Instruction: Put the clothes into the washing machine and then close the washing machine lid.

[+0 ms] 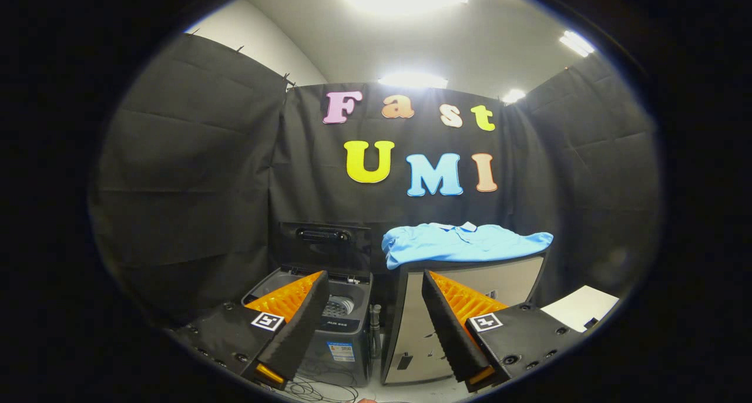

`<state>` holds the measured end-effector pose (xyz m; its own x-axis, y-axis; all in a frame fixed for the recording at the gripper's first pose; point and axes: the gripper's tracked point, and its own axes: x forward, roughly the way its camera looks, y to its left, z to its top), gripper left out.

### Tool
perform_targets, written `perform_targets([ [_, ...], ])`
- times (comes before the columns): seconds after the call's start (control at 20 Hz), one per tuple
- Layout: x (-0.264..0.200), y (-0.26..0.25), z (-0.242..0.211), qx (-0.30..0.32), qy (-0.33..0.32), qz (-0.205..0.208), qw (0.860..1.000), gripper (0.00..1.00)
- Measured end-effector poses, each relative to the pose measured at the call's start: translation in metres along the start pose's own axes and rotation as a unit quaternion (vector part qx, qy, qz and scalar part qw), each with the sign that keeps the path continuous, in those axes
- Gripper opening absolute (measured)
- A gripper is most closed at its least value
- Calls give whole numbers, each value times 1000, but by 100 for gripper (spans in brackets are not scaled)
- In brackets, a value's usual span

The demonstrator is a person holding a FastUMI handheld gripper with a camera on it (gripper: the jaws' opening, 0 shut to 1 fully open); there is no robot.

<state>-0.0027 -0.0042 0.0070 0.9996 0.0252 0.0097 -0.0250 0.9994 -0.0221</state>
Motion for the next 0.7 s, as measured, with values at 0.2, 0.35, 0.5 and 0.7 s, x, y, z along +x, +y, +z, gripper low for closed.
perform_targets([
  [0.2, 4, -11, 5, 1, 1, -5, 1000, 98],
  [0.35, 10, -18, 15, 2, -2, -7, 1000, 98],
  [0.5, 22, -32, 23, -17, 15, -20, 1000, 98],
  [0.7, 39, -33, 48, -34, 18, -11, 999, 98],
])
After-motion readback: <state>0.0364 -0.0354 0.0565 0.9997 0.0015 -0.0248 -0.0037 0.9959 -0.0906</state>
